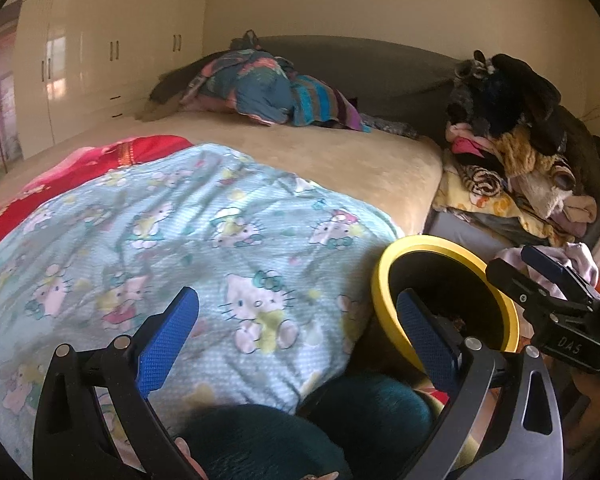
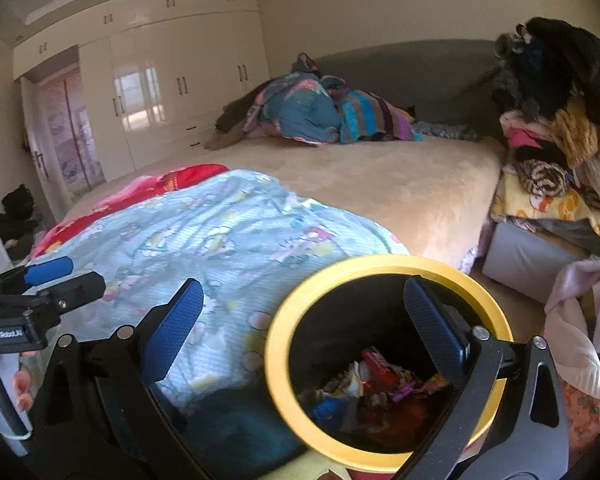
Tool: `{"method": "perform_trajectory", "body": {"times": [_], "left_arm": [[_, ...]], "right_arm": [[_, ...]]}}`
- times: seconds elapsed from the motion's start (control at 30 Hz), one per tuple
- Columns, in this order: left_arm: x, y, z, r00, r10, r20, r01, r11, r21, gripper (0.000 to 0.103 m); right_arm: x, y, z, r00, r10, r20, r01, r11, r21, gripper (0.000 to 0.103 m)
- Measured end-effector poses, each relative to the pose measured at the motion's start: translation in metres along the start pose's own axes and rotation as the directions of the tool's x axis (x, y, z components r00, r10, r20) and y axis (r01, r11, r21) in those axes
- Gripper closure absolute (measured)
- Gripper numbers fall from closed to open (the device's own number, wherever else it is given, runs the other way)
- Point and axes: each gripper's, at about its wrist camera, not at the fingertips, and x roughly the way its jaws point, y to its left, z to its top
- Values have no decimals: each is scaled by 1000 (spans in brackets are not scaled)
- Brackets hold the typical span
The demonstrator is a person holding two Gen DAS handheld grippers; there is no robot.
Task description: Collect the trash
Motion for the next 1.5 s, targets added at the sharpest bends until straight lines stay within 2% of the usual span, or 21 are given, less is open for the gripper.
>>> {"method": "perform_trajectory", "body": {"times": [0.17, 0.27, 0.5, 0.77, 1.03, 1.5], "left_arm": [[-14, 15, -6, 999, 29, 37, -28, 999, -17, 6], [-22, 20, -9, 997, 45, 64, -44, 999, -20, 6], [-35, 33, -19, 991, 71, 117, -67, 997, -40, 6], [-49, 39, -28, 979, 87, 185, -81, 996, -42, 6], [-50, 42, -31, 975, 110, 195, -100, 993, -61, 6], [-49, 41, -32, 976, 108, 190, -99, 994, -55, 6]], "right_arm": [[-2, 18, 1, 1000, 13, 27, -13, 1000, -14, 10], [-9, 27, -1, 997, 17, 70, -16, 1000, -16, 10], [-30, 45, -5, 982, 35, 184, -25, 998, -60, 10], [-40, 62, -16, 967, 40, 252, -20, 996, -84, 10], [-37, 69, -29, 967, 20, 253, 4, 996, -94, 10], [-33, 63, -29, 968, -23, 251, 38, 998, -54, 10]]}}
